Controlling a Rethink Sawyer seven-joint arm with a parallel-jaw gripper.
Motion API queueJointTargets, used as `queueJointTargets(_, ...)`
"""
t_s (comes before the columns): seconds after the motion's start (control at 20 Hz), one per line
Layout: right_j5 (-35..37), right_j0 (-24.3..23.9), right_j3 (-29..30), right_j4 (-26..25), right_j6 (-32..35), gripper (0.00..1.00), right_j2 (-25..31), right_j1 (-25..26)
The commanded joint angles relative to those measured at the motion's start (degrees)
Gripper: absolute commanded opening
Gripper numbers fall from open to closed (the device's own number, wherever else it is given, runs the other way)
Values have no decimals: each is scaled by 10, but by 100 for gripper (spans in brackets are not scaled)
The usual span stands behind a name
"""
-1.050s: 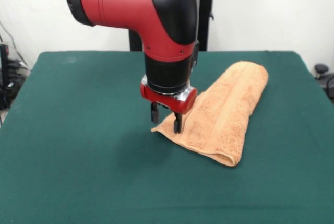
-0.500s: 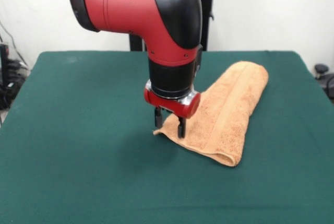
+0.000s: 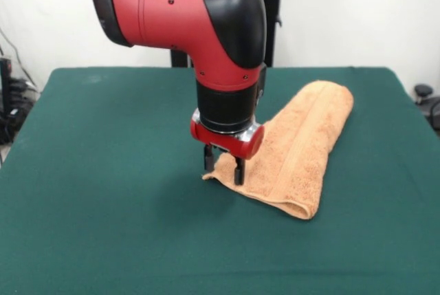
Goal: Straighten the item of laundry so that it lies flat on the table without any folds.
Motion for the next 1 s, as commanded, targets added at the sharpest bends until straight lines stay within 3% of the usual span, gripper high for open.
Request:
queueJointTargets(0.05, -39, 2, 55, -35, -21, 100, 65, 39)
queueJointTargets(0.4, -50, 1, 61, -44, -18, 100, 62, 35)
queueJointTargets(0.45, -51, 1, 64, -45, -12, 0, 62, 35)
queueJointTargets(1.0, -52, 2, 62, -45, -2, 0, 65, 34)
